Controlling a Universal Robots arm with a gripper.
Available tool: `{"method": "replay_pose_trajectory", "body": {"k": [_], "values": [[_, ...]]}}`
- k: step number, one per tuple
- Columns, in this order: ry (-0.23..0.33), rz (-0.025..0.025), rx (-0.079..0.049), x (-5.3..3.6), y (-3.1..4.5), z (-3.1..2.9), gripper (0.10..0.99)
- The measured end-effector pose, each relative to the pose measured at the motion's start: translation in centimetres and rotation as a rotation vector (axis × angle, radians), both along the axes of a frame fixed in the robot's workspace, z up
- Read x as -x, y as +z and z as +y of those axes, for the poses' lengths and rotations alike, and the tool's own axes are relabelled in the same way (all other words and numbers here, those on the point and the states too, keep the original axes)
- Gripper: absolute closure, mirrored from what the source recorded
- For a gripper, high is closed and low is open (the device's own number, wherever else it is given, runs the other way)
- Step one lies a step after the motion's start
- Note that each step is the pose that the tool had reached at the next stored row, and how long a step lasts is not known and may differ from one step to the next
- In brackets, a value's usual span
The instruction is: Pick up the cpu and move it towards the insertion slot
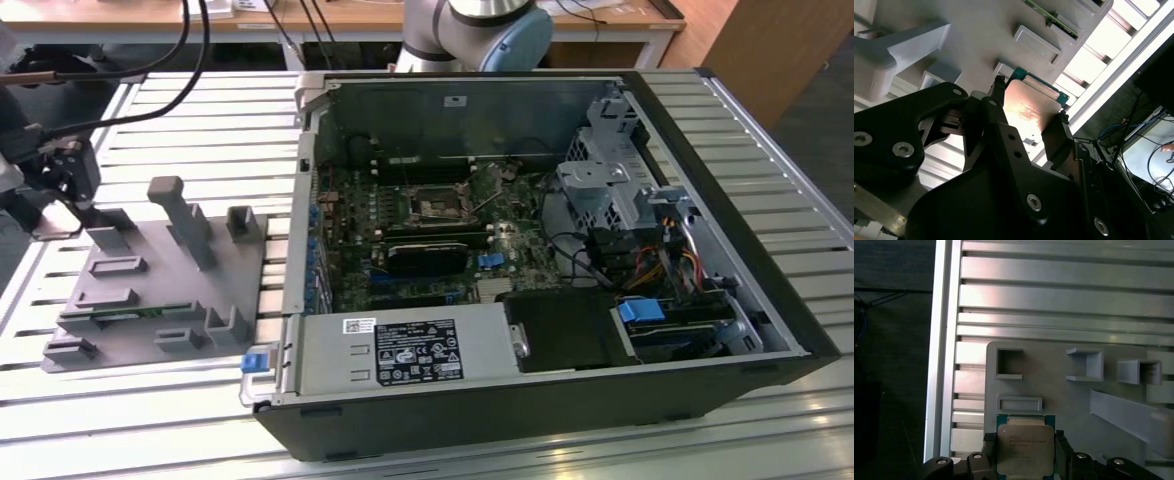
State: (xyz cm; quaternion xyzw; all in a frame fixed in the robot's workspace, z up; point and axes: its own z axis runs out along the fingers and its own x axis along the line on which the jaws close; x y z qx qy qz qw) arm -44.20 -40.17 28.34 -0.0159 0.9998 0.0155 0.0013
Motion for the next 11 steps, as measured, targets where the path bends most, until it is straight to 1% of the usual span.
{"method": "replay_pose_trajectory", "body": {"k": [11], "values": [[0.0, 0.0, 0.0, 0.0, 0.28, 0.0, 0.541]]}}
